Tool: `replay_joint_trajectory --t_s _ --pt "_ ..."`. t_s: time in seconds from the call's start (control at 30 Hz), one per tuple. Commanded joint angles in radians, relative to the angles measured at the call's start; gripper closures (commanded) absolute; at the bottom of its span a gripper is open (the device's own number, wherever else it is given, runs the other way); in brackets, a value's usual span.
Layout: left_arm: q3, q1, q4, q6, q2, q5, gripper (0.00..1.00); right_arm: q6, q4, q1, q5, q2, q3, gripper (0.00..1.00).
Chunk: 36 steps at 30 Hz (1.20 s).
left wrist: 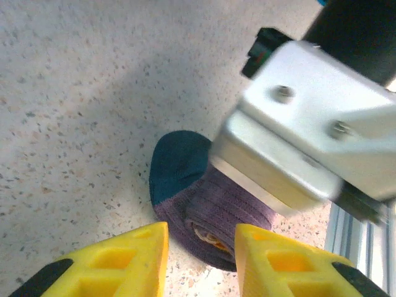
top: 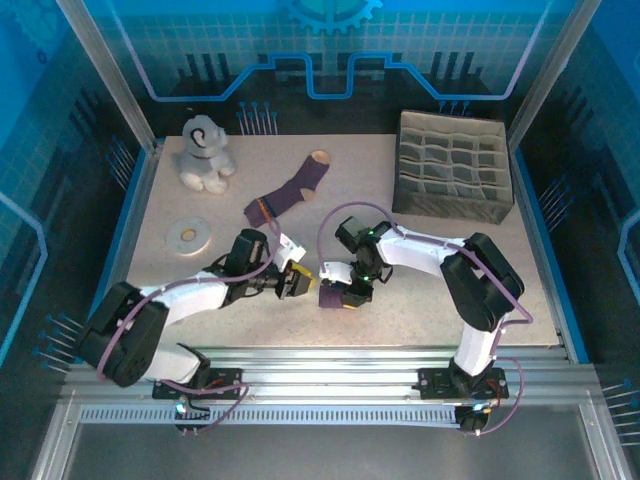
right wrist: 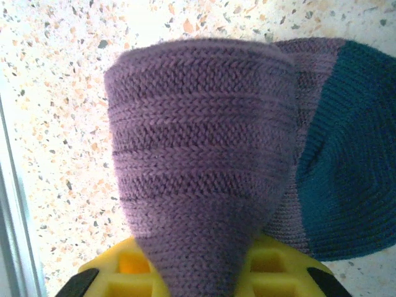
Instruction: Roll the socks
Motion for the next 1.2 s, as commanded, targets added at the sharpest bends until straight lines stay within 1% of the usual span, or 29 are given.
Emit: replay_joint_trajectory --t_s 0.0,0.13,0.27,0.4,0.5,0.57,0.7,0.87,1.17 --pt "-0.071 -0.023 0.125 0.086 -0.096 -0.036 0.67 0.012 -0.140 -0.029 -0.044 0.074 -0.003 1.00" --pt "-0.122 -0.073 0.112 0.181 -0.212 -0.088 0.66 0.012 -0.169 -0.043 -0.066 0.104 0.023 1.00" --pt "-0.145 -0.122 0.071 0.236 -0.312 -0.162 0.60 0.014 -0.192 -0.053 -0.066 0.133 0.046 1.00" --pt "-0.131 -0.193 0.013 0.291 -0.341 -0.214 0.55 0.015 -0.209 -0.059 -0.070 0.154 0.064 1.00" --pt "-0.090 -0.262 -0.051 0.355 -0.320 -0.270 0.53 0.015 -0.225 -0.063 -0.074 0.169 0.077 1.00" --pt "-0.075 -0.298 -0.061 0.391 -0.303 -0.309 0.51 0.013 -0.235 -0.066 -0.078 0.173 0.079 1.00" --pt "-0.045 -0.339 -0.062 0.447 -0.254 -0.350 0.49 0.009 -0.236 -0.076 -0.080 0.159 0.055 1.00" --pt "-0.011 -0.374 -0.051 0.516 -0.151 -0.388 0.46 -0.003 -0.237 -0.084 -0.101 0.141 0.032 1.00" --pt "0.015 -0.383 0.057 0.560 0.003 -0.375 0.45 -0.009 -0.268 -0.095 -0.143 0.167 0.047 1.00"
